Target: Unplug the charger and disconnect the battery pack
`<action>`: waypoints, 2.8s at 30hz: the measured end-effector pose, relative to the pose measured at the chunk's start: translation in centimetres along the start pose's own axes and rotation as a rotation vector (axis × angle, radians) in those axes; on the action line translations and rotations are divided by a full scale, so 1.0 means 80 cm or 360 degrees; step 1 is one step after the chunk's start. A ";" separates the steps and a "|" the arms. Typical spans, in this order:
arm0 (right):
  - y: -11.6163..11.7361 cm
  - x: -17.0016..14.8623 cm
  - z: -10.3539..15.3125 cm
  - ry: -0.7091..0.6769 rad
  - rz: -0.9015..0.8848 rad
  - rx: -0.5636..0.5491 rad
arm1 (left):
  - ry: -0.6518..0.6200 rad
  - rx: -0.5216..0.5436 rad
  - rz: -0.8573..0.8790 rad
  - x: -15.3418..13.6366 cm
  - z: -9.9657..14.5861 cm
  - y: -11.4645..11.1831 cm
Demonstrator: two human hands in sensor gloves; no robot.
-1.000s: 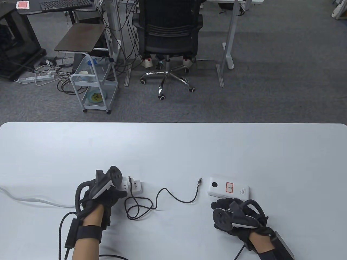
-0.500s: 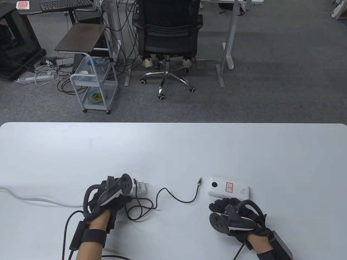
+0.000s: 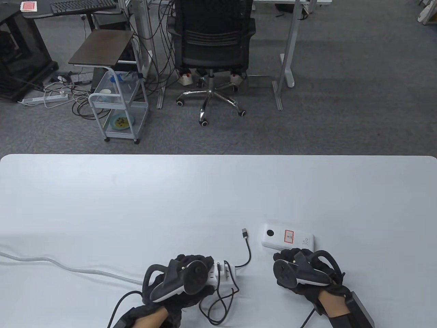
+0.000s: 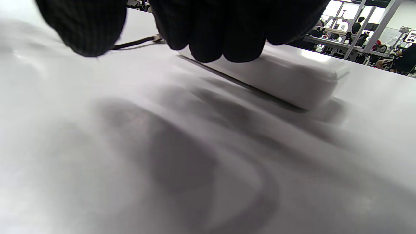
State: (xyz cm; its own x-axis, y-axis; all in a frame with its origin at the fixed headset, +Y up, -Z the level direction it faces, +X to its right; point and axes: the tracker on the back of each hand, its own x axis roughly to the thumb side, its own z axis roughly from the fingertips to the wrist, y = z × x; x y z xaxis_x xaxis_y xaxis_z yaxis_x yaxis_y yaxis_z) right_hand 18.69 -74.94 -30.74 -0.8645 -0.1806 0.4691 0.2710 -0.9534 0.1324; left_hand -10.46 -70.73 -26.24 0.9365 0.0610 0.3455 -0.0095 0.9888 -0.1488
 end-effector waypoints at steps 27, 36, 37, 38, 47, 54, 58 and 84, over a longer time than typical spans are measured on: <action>-0.003 0.004 0.000 -0.0032 0.0032 -0.0002 | 0.0155 -0.0087 -0.0031 -0.048 -0.026 -0.059; 0.004 0.003 -0.004 -0.0015 0.0033 0.0022 | 0.0156 -0.0091 -0.0014 -0.050 -0.026 -0.059; 0.003 0.002 -0.004 -0.0012 0.0024 0.0021 | 0.0156 -0.0094 -0.0013 -0.050 -0.026 -0.059; 0.002 0.001 -0.003 -0.0012 0.0007 0.0015 | 0.0154 -0.0091 -0.0010 -0.050 -0.026 -0.059; -0.023 0.024 0.001 -0.0070 0.0025 -0.0238 | 0.0157 -0.0083 -0.0043 -0.050 -0.025 -0.058; -0.092 0.059 -0.001 -0.0154 -0.0124 -0.0541 | 0.0155 -0.0086 -0.0027 -0.051 -0.026 -0.058; -0.126 0.080 -0.017 -0.0225 -0.0251 -0.0608 | 0.0159 -0.0077 -0.0035 -0.050 -0.025 -0.058; -0.061 0.134 -0.079 -0.0551 -0.1220 -0.0185 | 0.0184 -0.0078 -0.0075 -0.046 -0.023 -0.058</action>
State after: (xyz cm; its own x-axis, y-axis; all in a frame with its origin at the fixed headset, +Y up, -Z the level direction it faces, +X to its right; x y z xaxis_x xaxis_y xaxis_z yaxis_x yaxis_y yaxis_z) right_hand 5.44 -73.74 -31.85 -0.6075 0.5920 0.5296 -0.3986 -0.8039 0.4414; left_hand -13.20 -75.80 -28.56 0.9696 -0.0045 0.2446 0.0501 0.9823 -0.1807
